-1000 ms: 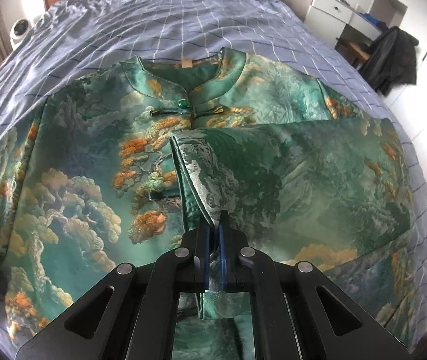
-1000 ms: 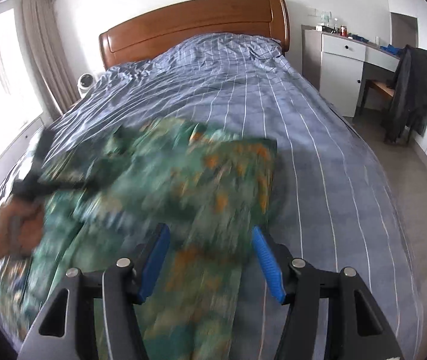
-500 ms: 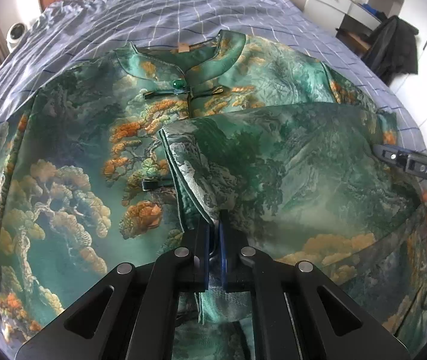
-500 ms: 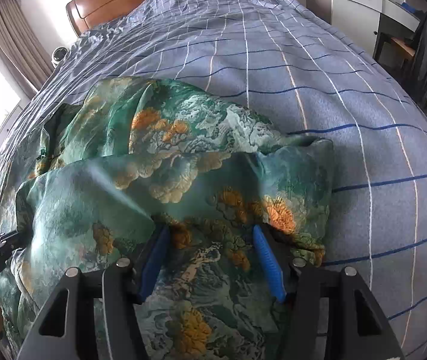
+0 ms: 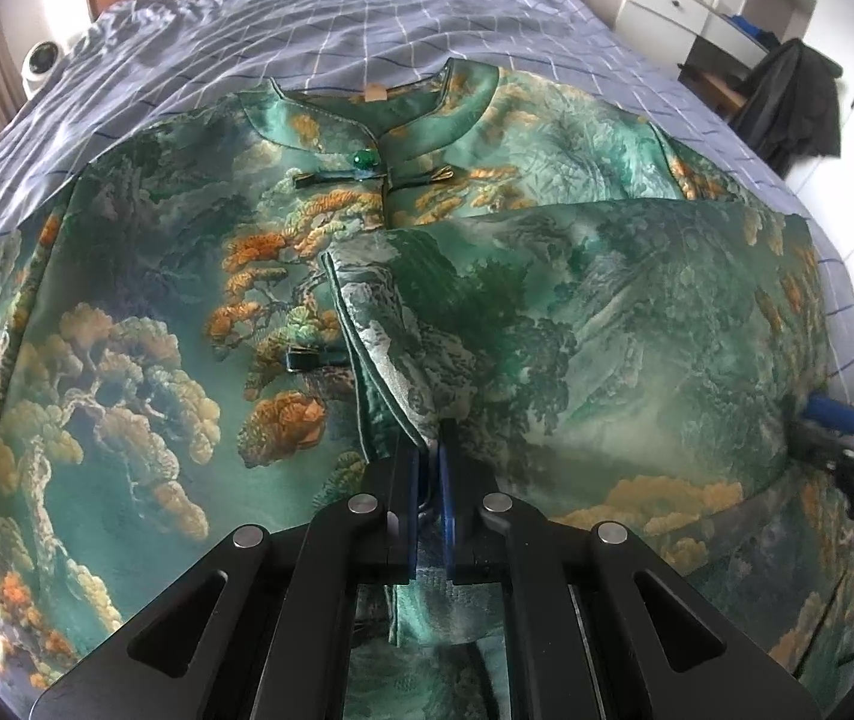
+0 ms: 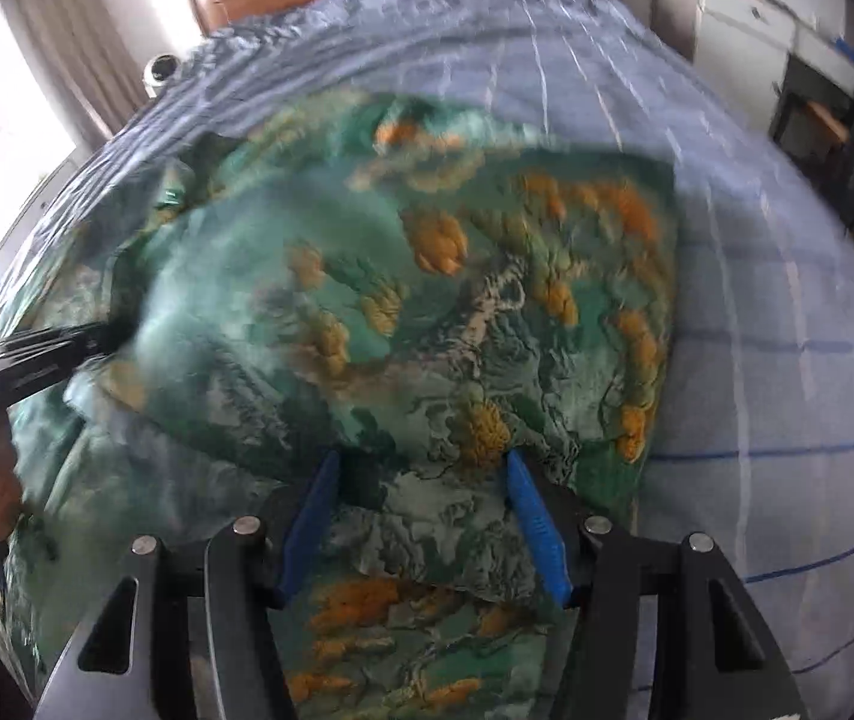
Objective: Fold large clothes
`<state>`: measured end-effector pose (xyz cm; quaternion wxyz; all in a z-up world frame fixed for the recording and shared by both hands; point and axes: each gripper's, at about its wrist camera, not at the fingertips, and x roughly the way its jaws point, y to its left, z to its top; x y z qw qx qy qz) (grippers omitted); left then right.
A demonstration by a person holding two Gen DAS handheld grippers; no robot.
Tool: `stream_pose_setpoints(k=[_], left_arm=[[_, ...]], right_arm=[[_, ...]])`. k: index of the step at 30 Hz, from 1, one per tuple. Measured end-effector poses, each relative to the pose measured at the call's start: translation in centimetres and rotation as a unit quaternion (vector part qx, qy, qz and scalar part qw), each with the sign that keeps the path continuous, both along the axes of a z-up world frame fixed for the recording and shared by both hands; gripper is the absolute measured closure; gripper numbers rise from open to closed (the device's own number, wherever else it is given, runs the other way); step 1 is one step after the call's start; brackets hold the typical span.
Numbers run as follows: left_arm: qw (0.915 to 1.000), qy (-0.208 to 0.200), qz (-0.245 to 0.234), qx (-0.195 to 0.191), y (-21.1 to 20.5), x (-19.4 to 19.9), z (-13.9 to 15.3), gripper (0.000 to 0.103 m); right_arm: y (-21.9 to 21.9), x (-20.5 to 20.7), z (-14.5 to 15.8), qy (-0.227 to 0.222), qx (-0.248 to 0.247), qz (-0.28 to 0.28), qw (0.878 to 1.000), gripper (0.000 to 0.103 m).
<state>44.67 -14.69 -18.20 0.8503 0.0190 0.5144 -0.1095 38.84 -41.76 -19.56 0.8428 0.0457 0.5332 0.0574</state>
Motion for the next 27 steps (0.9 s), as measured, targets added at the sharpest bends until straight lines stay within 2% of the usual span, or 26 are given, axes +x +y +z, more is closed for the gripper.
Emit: stream_pose_setpoints(k=[5,7,9,11,13,14,18,21,24,27], left_arm=[[0.9999,-0.006,0.002,0.01,-0.2,-0.1,-0.1,0.096],[0.9999,-0.01,0.005,0.011,0.0,-0.6,0.4,0.094],[0.9997,-0.016,0.005,0.015,0.4,-1.7,1.2,0.081],[0.9994,-0.027,0.003,0.023,1.2,-3.2,2.1,0.047],[0.9986,-0.045,-0.004,0.028,2.4,-5.0,3.2,0.029],[0.9982,-0.052,-0.009,0.03,3.1,-6.0,3.6,0.024],[0.9959,-0.068,-0.019,0.057,7.3,-11.0,4.8,0.02],[0.9945,-0.071,-0.012,0.076,10.7,-14.0,5.2,0.011],[0.9926,-0.074,0.02,0.095,15.5,-16.8,5.4,0.006],[0.9913,-0.062,0.074,0.09,21.0,-18.5,5.2,0.006]], right_arm=[[1.2,0.4,-1.0,-0.008,-0.039,-0.008,0.999,0.043],[1.1,0.1,-0.6,-0.013,-0.036,-0.017,0.999,0.043],[1.0,-0.6,0.0,-0.019,-0.034,-0.026,0.999,0.043],[1.1,-1.4,0.8,-0.023,-0.037,-0.036,0.998,0.04],[1.6,-3.0,2.1,-0.027,-0.053,-0.036,0.998,0.037],[2.1,-4.0,2.8,-0.03,-0.056,-0.033,0.997,0.037],[3.5,-8.1,4.9,-0.045,-0.04,-0.021,0.998,0.037],[5.4,-11.8,6.5,-0.063,-0.038,-0.008,0.997,0.036],[7.1,-15.5,7.7,-0.078,-0.032,0.0,0.996,0.036],[8.8,-19.3,8.9,-0.082,-0.011,0.007,0.997,0.036]])
